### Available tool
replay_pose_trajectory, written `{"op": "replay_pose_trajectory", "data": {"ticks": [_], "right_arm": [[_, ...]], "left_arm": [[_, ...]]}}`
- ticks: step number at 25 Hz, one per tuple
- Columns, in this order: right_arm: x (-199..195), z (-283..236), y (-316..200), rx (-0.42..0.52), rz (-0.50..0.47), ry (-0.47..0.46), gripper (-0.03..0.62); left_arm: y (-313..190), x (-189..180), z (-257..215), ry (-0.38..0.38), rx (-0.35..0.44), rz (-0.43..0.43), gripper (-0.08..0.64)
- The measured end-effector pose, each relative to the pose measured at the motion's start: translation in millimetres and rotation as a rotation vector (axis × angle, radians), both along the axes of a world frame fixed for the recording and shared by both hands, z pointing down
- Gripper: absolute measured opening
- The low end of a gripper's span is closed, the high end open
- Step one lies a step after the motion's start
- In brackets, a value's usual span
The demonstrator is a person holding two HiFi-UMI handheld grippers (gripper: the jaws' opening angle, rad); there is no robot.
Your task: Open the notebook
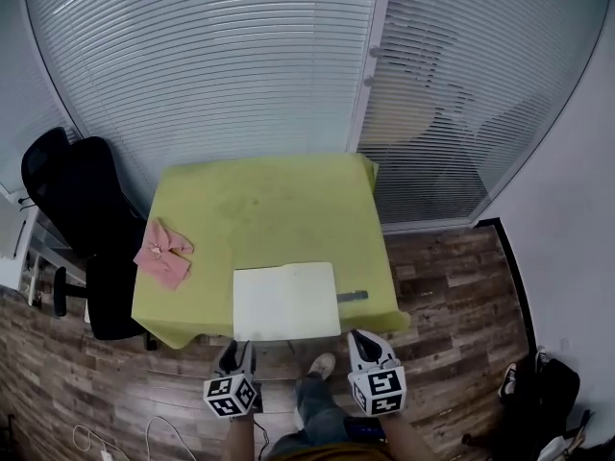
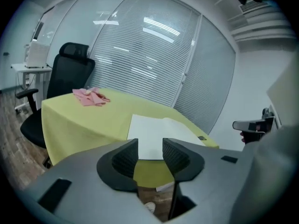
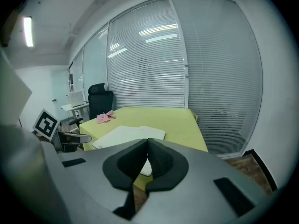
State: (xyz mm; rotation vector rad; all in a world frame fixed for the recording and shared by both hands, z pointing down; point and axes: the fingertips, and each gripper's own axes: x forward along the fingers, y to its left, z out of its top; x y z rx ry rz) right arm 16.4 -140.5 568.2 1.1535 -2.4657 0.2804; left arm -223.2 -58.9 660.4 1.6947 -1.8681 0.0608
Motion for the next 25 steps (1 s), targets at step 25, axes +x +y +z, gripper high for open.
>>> {"op": "replay_pose_trajectory", "data": {"ticks": [25], "right_arm": [[-0.2,-97.4,59.8,0.230,0.038,-0.086,0.014]], "left_arm": [[9.2,54.5,-174.8,-0.235,0.304,0.171,0.025]]}}
